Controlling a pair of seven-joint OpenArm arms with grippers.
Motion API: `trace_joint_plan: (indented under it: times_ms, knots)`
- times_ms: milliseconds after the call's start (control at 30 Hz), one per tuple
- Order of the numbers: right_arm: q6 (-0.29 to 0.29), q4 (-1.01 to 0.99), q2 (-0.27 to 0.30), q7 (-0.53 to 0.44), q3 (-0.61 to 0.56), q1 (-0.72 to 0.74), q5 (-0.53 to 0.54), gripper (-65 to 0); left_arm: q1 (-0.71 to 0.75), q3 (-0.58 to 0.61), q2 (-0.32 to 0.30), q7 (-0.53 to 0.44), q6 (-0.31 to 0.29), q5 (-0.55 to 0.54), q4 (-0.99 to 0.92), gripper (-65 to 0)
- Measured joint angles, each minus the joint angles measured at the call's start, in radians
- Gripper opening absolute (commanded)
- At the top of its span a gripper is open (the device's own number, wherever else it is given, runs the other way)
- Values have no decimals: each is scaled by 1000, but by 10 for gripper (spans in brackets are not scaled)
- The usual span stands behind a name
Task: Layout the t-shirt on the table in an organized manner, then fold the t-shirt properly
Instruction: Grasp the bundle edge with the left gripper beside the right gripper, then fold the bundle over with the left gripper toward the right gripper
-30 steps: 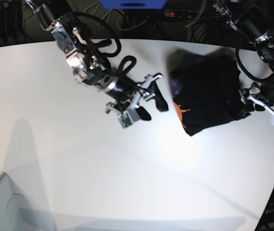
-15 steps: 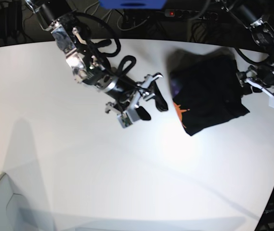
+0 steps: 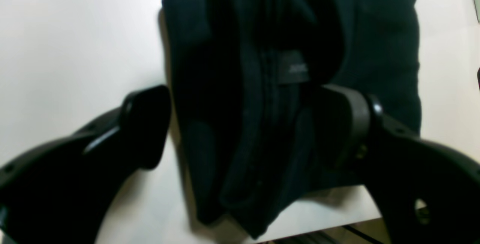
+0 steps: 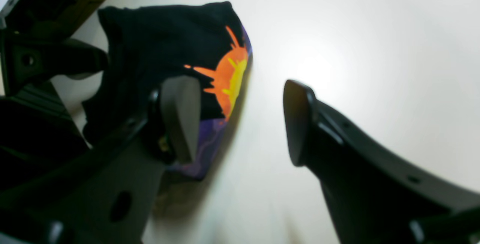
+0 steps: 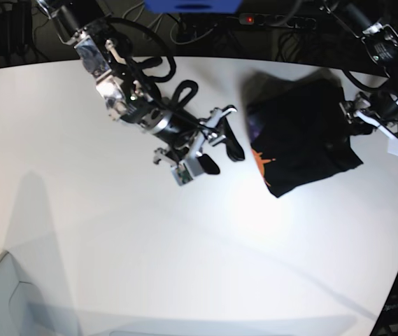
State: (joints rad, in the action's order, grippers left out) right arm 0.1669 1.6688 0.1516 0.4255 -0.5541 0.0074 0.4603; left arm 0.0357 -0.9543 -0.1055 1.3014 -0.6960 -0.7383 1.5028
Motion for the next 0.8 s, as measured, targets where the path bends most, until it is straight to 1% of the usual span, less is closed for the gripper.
trace_joint_plan:
  times_ms: [67, 233, 333, 433, 567, 633, 667, 733, 800]
  knots:
    - [0, 0, 0, 0, 0, 0, 0, -289, -1, 0, 1, -1, 0, 4, -32, -75]
    - [0, 0, 0, 0, 0, 0, 0, -289, 0, 7, 3, -130, 0, 86, -56, -75]
    - [0, 0, 1, 0, 0, 0, 0, -289, -3, 7, 3, -138, 0, 117, -109, -75]
    - [0, 0, 11, 0, -2, 0, 0, -289, -16, 13, -1, -159, -4, 101, -156, -75]
    - [0, 0, 14, 3, 0, 0, 0, -289, -37, 76, -10, -190, -7, 78, -213, -79]
    - [0, 0, 14, 4, 0, 0, 0, -289, -37, 79, -8, -198, -9, 63, -222, -82]
    - [0, 0, 14, 3, 0, 0, 0, -289, -36, 79, -9, -201, -9, 60, -227, -99]
    - [0, 0, 14, 3, 2, 0, 0, -289, -37, 79, -9, -200, -9, 66, -228, -177]
    - [0, 0, 14, 3, 3, 0, 0, -289, -40, 82, -9, -192, -8, 78, -235, -314]
